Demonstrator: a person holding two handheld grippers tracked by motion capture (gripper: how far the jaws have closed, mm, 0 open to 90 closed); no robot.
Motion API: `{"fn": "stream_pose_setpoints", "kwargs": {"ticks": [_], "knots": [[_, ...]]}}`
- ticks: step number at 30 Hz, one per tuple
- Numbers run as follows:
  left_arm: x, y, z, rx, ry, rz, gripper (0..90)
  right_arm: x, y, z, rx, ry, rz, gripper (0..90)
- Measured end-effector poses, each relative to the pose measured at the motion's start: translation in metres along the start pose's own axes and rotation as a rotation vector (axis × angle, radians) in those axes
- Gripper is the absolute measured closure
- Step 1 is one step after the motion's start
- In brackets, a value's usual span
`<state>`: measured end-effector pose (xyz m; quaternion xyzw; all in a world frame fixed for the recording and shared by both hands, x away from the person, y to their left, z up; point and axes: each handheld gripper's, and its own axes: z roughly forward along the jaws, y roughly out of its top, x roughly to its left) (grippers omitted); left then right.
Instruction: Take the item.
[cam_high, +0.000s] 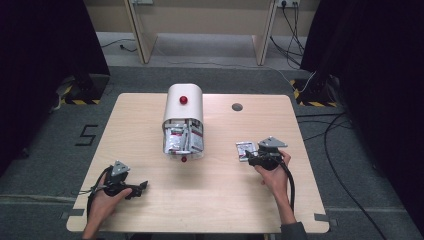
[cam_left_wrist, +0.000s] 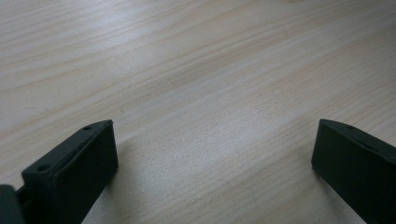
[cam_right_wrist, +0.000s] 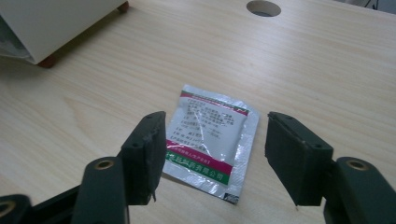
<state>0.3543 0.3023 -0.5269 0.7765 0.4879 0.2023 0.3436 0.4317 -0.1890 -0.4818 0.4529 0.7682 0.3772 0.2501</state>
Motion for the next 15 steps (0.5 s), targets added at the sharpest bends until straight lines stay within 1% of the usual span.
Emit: {"fn": "stream_pose_setpoints", "kwargs": {"ticks": [1,6,12,15], "knots": [[0.0,0.0,0.0,0.0,0.0,0.0,0.0,0.002,0.001,-0.002,-0.004,0.007,0.001,35.9],[0.0,0.0,0.0,0.0,0.0,0.0,0.0,0.007,0.003,-0.007,-0.011,0.009,0.005,30.5],[0.0,0.0,0.0,0.0,0.0,0.0,0.0,0.012,0.004,-0.013,-0.018,0.012,0.008,27.2],[0.0,0.0,0.0,0.0,0.0,0.0,0.0,0.015,0.003,-0.016,-0.018,0.021,0.008,26.4]]}}
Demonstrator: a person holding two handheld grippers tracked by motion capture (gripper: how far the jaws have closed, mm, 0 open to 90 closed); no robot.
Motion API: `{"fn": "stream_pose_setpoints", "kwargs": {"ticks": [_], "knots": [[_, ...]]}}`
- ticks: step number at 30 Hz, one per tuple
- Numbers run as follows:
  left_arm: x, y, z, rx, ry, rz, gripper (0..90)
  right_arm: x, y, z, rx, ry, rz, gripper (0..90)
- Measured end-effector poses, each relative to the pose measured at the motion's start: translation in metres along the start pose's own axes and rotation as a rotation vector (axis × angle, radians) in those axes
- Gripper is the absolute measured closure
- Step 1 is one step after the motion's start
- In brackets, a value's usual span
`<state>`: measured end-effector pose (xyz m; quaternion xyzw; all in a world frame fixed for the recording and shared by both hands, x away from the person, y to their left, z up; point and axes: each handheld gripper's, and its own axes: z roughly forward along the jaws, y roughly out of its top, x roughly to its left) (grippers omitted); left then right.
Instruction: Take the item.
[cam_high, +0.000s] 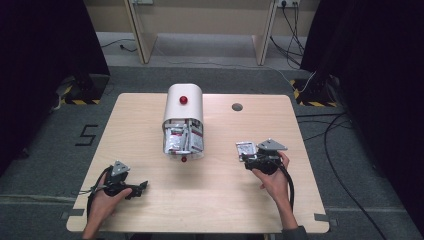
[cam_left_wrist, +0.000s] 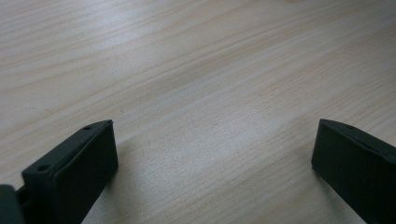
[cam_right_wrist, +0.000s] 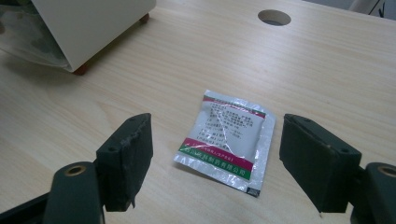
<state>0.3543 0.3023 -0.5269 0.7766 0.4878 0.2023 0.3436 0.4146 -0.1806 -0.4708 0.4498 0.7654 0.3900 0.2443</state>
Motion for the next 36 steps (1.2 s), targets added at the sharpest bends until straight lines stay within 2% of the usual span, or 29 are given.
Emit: {"fn": "stream_pose_setpoints", "kwargs": {"ticks": [10,36], "knots": [[0.0,0.0,0.0,0.0,0.0,0.0,0.0,0.002,-0.006,-0.01,-0.007,0.007,0.001,25.2],[0.0,0.0,0.0,-0.001,0.0,0.0,0.0,0.01,-0.035,-0.03,-0.007,0.028,-0.027,25.1]]}}
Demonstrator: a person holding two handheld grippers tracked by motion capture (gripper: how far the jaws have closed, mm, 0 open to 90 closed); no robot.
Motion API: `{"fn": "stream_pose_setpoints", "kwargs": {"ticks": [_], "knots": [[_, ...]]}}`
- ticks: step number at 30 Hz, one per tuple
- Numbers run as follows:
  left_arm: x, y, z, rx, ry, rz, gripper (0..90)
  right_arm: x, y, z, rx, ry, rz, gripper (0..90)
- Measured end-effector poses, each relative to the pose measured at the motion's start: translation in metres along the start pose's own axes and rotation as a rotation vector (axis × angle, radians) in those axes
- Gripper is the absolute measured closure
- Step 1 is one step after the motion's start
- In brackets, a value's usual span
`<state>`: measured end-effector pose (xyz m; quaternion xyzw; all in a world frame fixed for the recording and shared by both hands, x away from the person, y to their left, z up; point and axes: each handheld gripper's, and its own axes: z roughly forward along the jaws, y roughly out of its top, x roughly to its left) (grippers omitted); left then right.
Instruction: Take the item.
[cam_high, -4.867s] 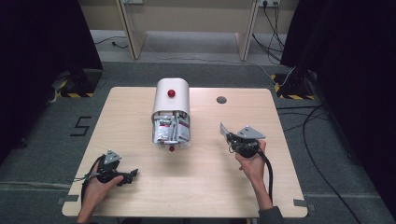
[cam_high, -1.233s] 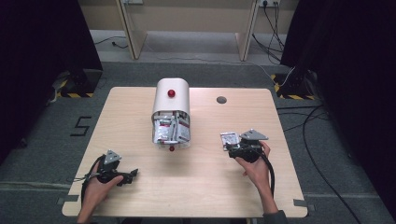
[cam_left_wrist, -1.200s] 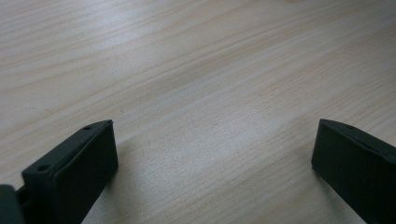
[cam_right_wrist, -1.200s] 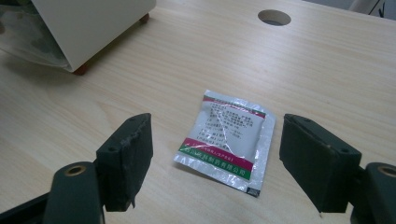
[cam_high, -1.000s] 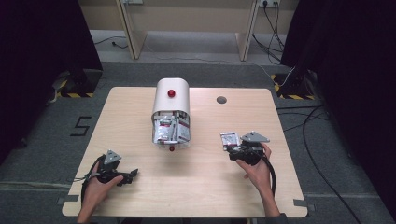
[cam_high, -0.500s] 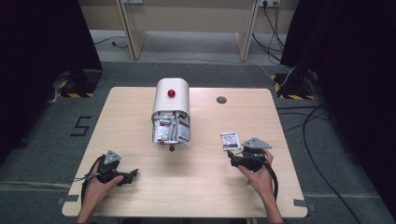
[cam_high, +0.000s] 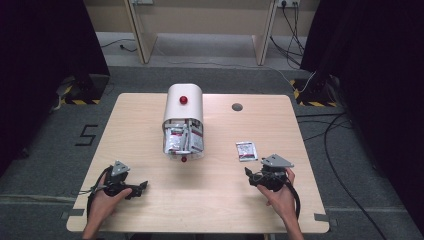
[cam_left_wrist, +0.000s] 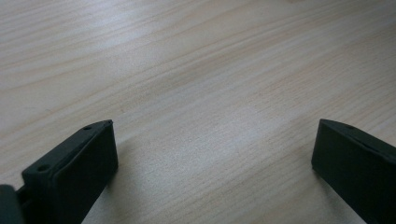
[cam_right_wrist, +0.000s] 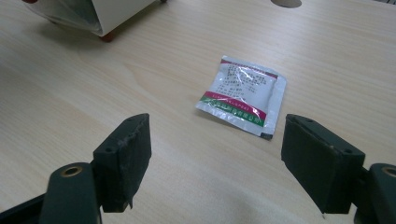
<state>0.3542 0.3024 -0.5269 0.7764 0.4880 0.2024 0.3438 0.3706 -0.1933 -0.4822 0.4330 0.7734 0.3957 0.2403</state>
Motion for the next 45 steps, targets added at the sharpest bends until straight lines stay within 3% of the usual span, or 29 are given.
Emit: {"fn": "stream_pose_setpoints", "kwargs": {"ticks": [7,13,34,45], "knots": [[0.0,0.0,0.0,0.0,0.0,-0.001,0.0,0.003,-0.01,-0.006,-0.018,0.008,0.001,21.2],[0.0,0.0,0.0,0.0,0.0,-0.001,0.0,0.005,-0.02,-0.007,0.003,0.005,-0.005,16.5],[0.0,0.0,0.0,-0.001,0.0,-0.001,0.0,0.01,-0.049,-0.013,0.054,0.017,0.007,19.6],[0.0,0.0,0.0,0.0,0.0,-0.001,0.0,0.018,-0.057,-0.023,0.095,-0.012,-0.029,20.4]]}}
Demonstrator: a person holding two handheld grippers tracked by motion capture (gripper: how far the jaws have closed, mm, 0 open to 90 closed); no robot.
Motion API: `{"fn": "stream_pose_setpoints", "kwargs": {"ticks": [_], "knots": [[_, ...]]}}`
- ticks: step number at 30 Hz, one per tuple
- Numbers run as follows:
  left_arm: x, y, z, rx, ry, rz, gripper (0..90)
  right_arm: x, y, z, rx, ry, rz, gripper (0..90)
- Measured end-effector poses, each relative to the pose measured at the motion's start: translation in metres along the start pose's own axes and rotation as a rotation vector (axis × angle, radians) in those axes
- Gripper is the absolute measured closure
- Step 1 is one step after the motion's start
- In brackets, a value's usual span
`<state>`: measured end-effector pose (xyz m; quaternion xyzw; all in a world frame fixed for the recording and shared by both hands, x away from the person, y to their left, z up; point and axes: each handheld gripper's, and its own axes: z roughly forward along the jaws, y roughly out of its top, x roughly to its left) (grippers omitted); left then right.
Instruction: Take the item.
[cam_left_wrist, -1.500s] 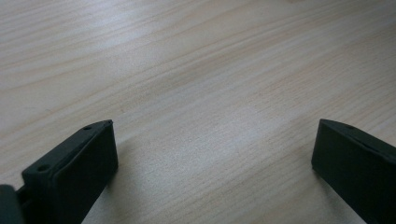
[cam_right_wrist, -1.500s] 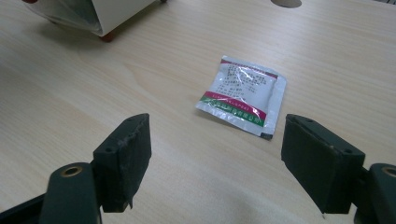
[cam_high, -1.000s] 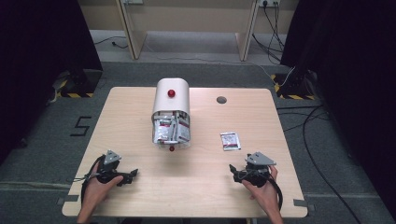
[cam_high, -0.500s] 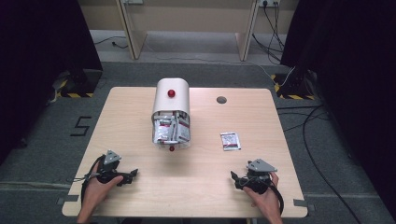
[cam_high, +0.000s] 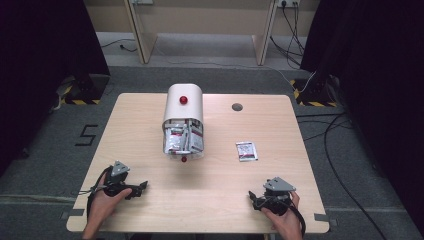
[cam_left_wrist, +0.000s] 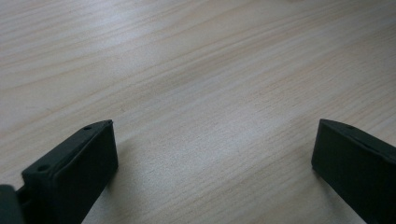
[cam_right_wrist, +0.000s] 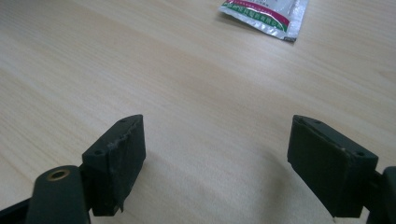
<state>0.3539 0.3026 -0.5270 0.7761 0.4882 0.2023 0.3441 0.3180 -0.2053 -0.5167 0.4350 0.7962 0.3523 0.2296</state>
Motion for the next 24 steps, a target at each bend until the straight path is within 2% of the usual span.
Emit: {"fn": "stream_pose_setpoints", "kwargs": {"ticks": [7,21,24], "knots": [[0.0,0.0,0.0,0.0,0.0,0.0,0.0,0.003,-0.005,-0.005,0.023,-0.022,-0.014,20.8],[0.0,0.0,0.0,0.0,0.001,0.0,0.0,0.002,-0.012,-0.013,0.032,-0.009,0.026,20.7],[0.0,0.0,0.0,0.0,0.001,0.0,0.0,0.002,-0.015,-0.013,0.029,0.004,0.052,20.3]]}}
